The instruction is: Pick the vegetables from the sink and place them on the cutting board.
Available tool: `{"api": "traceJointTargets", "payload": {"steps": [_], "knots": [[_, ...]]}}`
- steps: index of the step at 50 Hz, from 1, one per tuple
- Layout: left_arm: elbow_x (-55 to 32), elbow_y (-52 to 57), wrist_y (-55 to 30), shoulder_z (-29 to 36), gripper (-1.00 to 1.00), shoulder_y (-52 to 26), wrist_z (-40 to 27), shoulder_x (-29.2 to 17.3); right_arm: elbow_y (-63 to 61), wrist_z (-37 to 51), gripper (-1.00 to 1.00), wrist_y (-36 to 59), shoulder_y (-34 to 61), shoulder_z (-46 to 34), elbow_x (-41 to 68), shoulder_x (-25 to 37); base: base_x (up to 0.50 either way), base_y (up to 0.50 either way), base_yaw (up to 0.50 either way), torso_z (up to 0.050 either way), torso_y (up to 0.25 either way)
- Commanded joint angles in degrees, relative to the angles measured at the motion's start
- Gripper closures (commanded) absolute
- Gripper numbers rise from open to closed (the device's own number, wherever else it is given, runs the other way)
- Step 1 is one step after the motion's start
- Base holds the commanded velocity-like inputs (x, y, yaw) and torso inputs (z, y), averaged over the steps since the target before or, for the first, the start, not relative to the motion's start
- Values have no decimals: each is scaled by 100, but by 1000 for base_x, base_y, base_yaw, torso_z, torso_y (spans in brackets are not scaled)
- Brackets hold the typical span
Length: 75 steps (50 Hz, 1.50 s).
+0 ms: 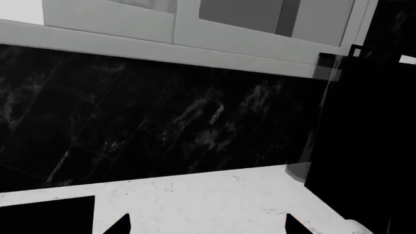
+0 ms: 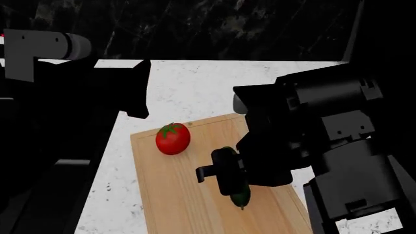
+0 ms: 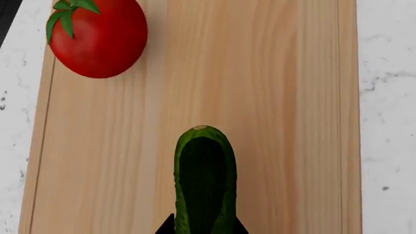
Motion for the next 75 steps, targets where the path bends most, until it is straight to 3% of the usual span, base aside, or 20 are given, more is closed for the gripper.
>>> {"api": "traceJointTargets", "payload": {"steps": [1, 7, 8, 22, 30, 34, 39, 42, 49, 58, 68, 75], "knots": [[-28, -16, 39, 17, -100, 24, -21, -30, 74, 57, 100, -74, -12, -188, 247, 18, 0, 0, 0, 0, 0], [-81, 57, 5, 2, -100, 48, -63, -49, 34, 83, 100, -73, -22, -251, 319, 34, 0, 0, 0, 0, 0], [-87, 67, 2, 1, -100, 51, -69, -52, -10, 120, -100, -58, -28, -244, 339, 44, 0, 0, 0, 0, 0], [-156, 129, 10, 30, -100, 84, -93, -77, -289, 521, -100, 17, 52, -111, 663, 167, 0, 0, 0, 0, 0], [-148, 62, 44, 85, -100, 52, -90, -72, -1085, 1935, -100, 97, 315, 393, 1868, 569, 0, 0, 0, 0, 0], [10, -104, 291, 157, -100, 83, -79, -43, -1374, 2155, -100, -78, 229, 497, 2081, 712, 0, 0, 0, 0, 0], [231, 10, 1087, 203, -100, 429, 103, 5, -2247, 2135, -100, -1074, -135, 526, 1850, 981, 0, 0, 0, 0, 0], [333, 245, 1409, 260, -100, 673, 128, 18, -2698, 2449, -100, -1434, -478, 931, 1979, 1110, 0, 0, 0, 0, 0], [306, 1101, 1450, 183, -100, 1259, -350, 58, -4626, 2692, -100, -2949, -2100, 1171, 1553, 1725, 0, 0, 0, 0, 0], [552, 1797, 1900, 217, -100, 1629, -568, -3, -5228, 2238, -100, -4513, -3175, 1407, 1030, 2052, 0, 0, 0, 0, 0], [684, 2337, 2646, 318, -100, 2291, -347, -148, -6682, 2724, -100, -5212, -3935, 1525, 545, 2421, 0, 0, 0, 0, 0], [396, 3337, 2836, 292, -100, 2760, -344, -328, -7916, 3286, -100, -5666, -4747, 2082, 782, 2673, 0, 0, 0, 0, 0]]}}
